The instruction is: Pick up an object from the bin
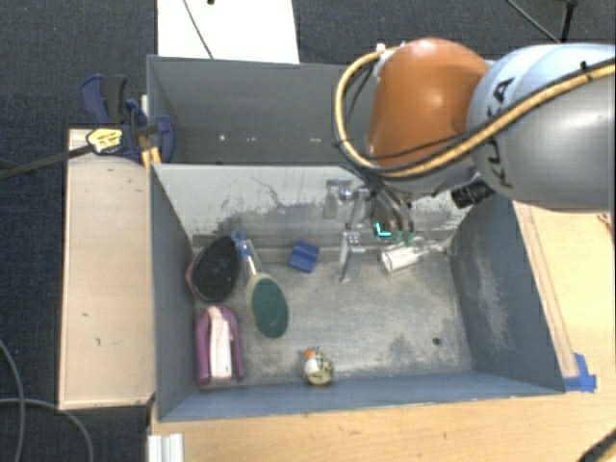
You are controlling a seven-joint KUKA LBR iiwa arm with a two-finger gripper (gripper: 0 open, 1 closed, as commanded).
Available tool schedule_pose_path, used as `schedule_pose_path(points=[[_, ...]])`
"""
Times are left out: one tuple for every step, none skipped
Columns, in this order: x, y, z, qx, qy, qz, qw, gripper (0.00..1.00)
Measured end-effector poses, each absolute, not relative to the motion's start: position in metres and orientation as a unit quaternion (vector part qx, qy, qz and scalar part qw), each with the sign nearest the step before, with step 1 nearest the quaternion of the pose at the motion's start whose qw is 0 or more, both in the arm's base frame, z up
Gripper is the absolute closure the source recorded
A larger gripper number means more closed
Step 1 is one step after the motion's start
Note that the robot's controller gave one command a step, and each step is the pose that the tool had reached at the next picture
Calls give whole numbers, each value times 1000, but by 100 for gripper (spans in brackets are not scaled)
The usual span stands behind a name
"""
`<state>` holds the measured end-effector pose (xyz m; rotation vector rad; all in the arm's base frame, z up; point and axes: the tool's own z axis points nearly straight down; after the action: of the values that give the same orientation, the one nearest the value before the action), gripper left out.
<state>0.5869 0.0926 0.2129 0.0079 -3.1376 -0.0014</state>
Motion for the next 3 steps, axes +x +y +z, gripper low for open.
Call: schedule_pose_path(points=[[564,170,67,76,-997,0,1,0],[541,176,102,109,-994,0,0,0],[558,186,101,274,-962,-1,-3,0]])
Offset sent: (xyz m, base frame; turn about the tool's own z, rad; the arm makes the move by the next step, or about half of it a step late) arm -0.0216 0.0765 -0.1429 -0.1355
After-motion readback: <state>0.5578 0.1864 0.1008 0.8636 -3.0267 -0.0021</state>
